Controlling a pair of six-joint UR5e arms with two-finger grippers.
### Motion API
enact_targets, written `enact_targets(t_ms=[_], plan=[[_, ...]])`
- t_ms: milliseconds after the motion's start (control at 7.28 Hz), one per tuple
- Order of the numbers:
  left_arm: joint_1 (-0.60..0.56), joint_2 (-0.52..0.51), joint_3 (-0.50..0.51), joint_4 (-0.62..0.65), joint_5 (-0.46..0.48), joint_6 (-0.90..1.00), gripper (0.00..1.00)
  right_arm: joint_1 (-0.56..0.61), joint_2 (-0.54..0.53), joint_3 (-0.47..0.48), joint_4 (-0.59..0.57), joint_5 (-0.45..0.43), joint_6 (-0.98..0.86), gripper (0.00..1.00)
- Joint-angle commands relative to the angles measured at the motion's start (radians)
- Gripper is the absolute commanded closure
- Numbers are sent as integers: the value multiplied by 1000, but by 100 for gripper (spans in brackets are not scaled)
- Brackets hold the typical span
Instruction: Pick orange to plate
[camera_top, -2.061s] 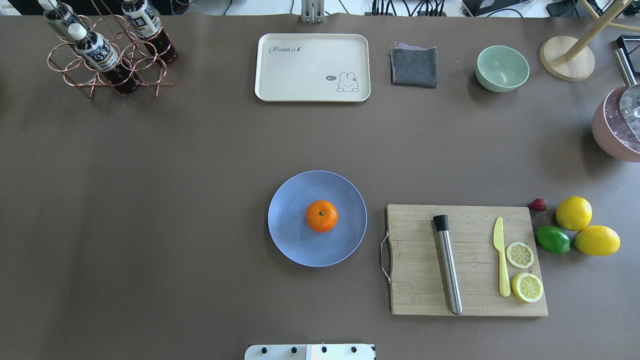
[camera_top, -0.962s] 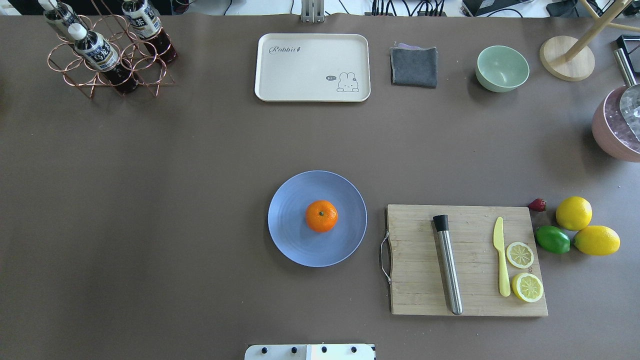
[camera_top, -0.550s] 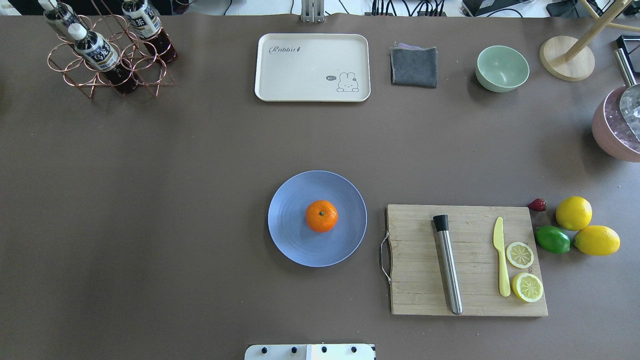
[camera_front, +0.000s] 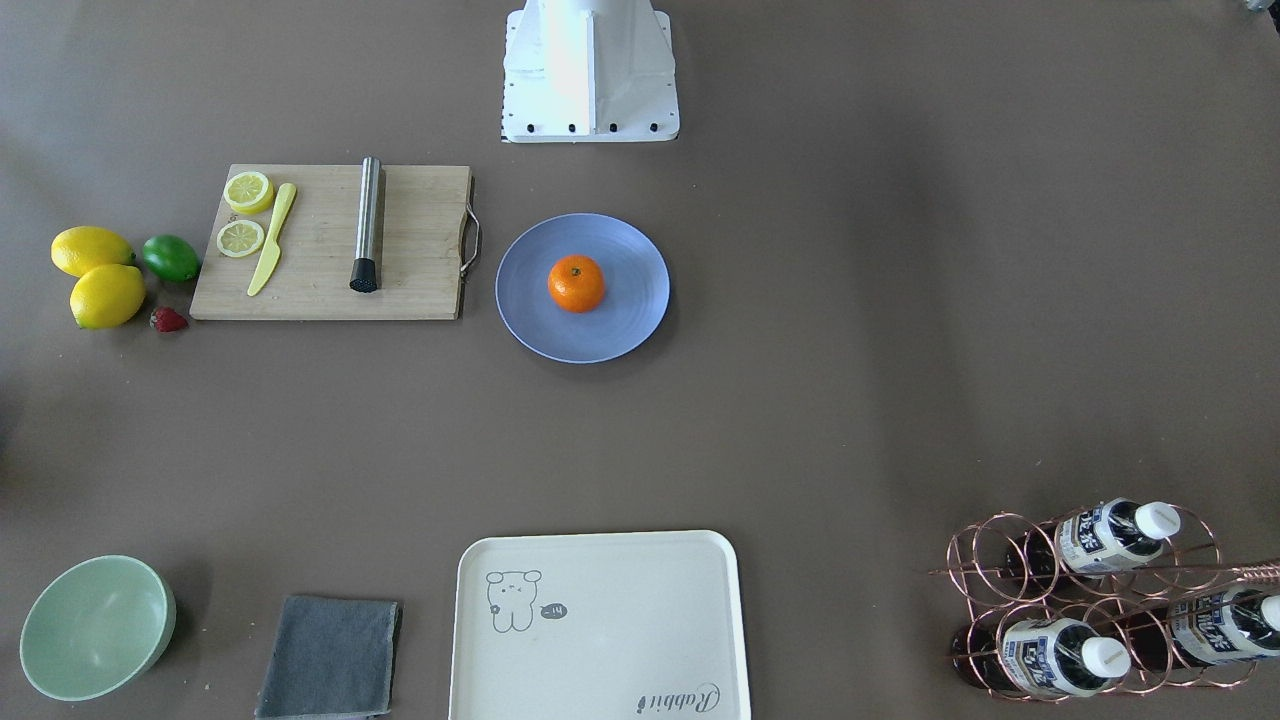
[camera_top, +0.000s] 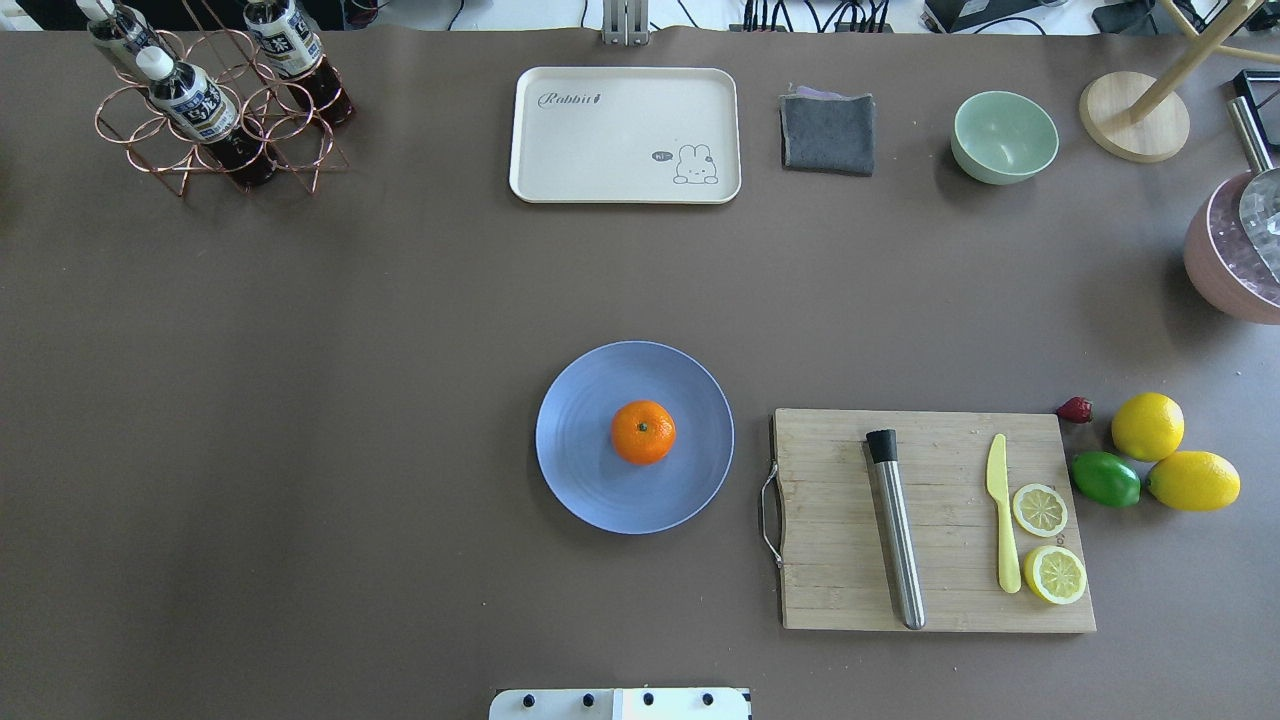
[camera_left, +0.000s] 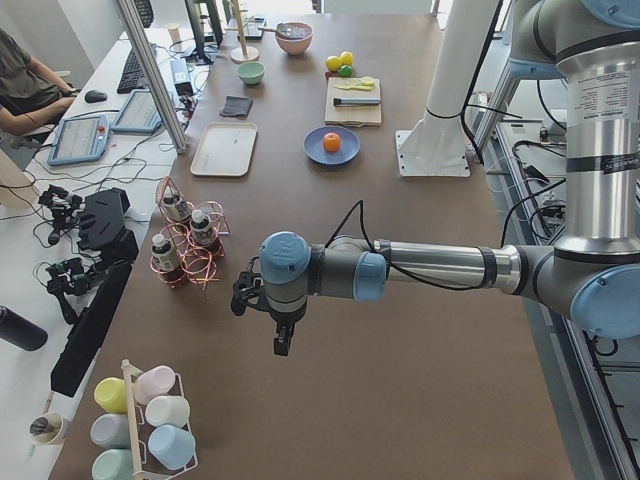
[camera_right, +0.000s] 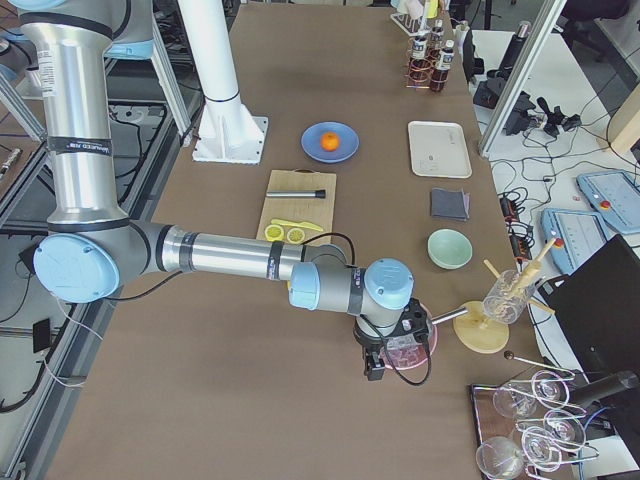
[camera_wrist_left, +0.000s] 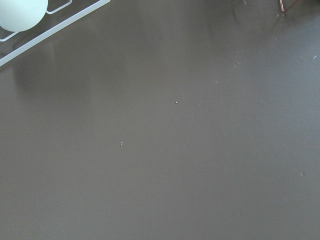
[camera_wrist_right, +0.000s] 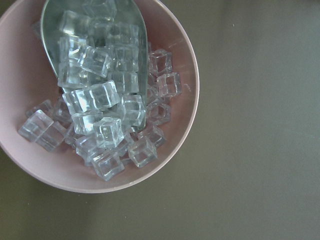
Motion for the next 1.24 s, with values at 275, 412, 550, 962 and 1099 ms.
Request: enact_targets(t_ms=[275,412,550,962,1099], plan=[[3,47,53,-78,7,2,3,-10,-14,49,2,7,-2,0],[3,61,55,-124,7,-2,3,-11,-33,91,0,7,-2,0],[3,61,53,-126,7,-3,3,-13,-70,146,0,6,-2,0],[3,58,47,-125,7,-7,3,-17,-95,142,0,6,-26,0],[5,50,48,-122,7,-10,3,-17,-104,145,0,6,-29,0]])
